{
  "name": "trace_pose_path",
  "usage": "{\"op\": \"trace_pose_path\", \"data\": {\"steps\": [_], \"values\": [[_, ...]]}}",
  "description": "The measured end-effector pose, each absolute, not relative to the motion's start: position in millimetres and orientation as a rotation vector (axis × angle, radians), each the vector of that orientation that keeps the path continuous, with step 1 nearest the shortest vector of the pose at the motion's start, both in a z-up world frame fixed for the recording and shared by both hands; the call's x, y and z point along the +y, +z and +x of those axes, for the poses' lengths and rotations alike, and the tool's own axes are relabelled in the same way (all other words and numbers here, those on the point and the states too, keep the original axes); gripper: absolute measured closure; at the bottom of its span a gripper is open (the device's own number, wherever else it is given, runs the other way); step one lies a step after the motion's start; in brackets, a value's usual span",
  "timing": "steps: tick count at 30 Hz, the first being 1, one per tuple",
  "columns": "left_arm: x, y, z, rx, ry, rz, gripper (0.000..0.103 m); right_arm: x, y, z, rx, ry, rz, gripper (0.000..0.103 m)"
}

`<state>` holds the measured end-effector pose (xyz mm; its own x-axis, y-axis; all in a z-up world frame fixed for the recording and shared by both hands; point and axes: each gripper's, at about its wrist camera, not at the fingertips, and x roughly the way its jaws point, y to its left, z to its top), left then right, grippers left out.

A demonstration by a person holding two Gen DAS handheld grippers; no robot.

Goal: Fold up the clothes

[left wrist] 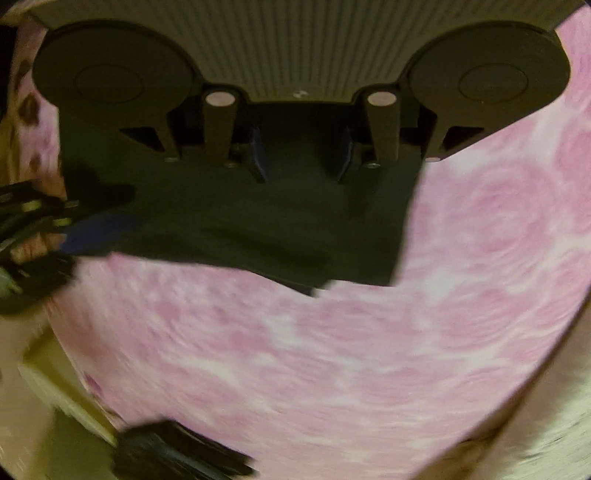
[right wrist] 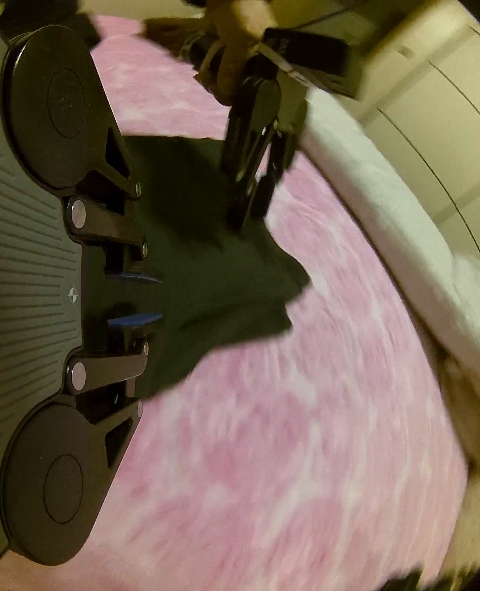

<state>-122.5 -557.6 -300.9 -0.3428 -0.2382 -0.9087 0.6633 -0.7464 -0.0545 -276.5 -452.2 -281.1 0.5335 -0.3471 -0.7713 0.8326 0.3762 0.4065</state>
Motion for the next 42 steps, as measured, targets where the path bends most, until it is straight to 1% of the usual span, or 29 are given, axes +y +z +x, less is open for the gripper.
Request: {"op": "trace_pose_path", "data": {"steps": [2,3,4,5,6,9,11,12,13,16,20,22,24,25,27,29,31,35,37,38,39,40,41,42], "values": [[-566,-311,-130,0.565,-2.110,1.326,0.063,-464,-300,-268,0.702,-0.799,0.830,0.082],[-571,-315,-133,0.567,-2.108,1.317,0.059,-468,-304,-271,0.699,-0.794,0.818,0.086],[-577,-319,-135,0.569,-2.106,1.307,0.057,-473,-307,-275,0.696,-0.789,0.805,0.090],[-580,-320,-136,0.569,-2.109,1.306,0.056,-477,-311,-279,0.692,-0.784,0.793,0.098],[-581,-320,-135,0.567,-2.115,1.311,0.056,-479,-313,-282,0.688,-0.787,0.786,0.098],[-580,-314,-125,0.588,-2.094,1.308,0.056,-470,-308,-294,0.683,-0.831,0.805,0.098],[-580,-311,-113,0.604,-2.044,1.303,0.059,-458,-306,-302,0.704,-0.836,0.807,0.098],[-581,-309,-107,0.610,-2.015,1.300,0.065,-454,-306,-306,0.711,-0.847,0.812,0.098],[-579,-306,-98,0.613,-1.979,1.298,0.067,-451,-305,-310,0.719,-0.859,0.822,0.098],[-565,-292,-70,0.616,-1.917,1.269,0.067,-444,-295,-318,0.748,-0.896,0.850,0.097],[-527,-276,-45,0.632,-1.931,1.220,0.067,-428,-274,-292,0.726,-0.797,0.777,0.092],[-507,-282,-41,0.636,-1.933,1.259,0.066,-422,-277,-273,0.723,-0.707,0.765,0.090],[-494,-298,-39,0.602,-1.899,1.332,0.066,-415,-285,-251,0.736,-0.610,0.756,0.087],[-492,-304,-36,0.598,-1.887,1.338,0.063,-410,-293,-242,0.771,-0.569,0.742,0.086],[-496,-311,-27,0.620,-1.878,1.302,0.062,-401,-307,-238,0.816,-0.544,0.729,0.083],[-506,-310,-22,0.639,-1.871,1.278,0.063,-396,-308,-247,0.822,-0.549,0.738,0.083],[-510,-307,-19,0.610,-1.859,1.289,0.064,-390,-307,-255,0.839,-0.554,0.733,0.083],[-503,-295,-17,0.613,-1.800,1.333,0.064,-383,-297,-263,0.913,-0.570,0.736,0.083],[-492,-283,-19,0.590,-1.774,1.354,0.064,-384,-283,-260,0.937,-0.602,0.734,0.081],[-485,-278,-19,0.582,-1.769,1.358,0.064,-386,-276,-259,0.939,-0.618,0.736,0.074],[-478,-273,-19,0.583,-1.761,1.355,0.062,-387,-268,-258,0.939,-0.633,0.737,0.064],[-472,-269,-19,0.591,-1.749,1.350,0.060,-387,-261,-256,0.943,-0.647,0.736,0.058],[-467,-266,-19,0.600,-1.733,1.348,0.059,-388,-255,-253,0.956,-0.659,0.729,0.050],[-462,-263,-19,0.605,-1.719,1.347,0.059,-388,-249,-250,0.969,-0.669,0.722,0.047]]}}
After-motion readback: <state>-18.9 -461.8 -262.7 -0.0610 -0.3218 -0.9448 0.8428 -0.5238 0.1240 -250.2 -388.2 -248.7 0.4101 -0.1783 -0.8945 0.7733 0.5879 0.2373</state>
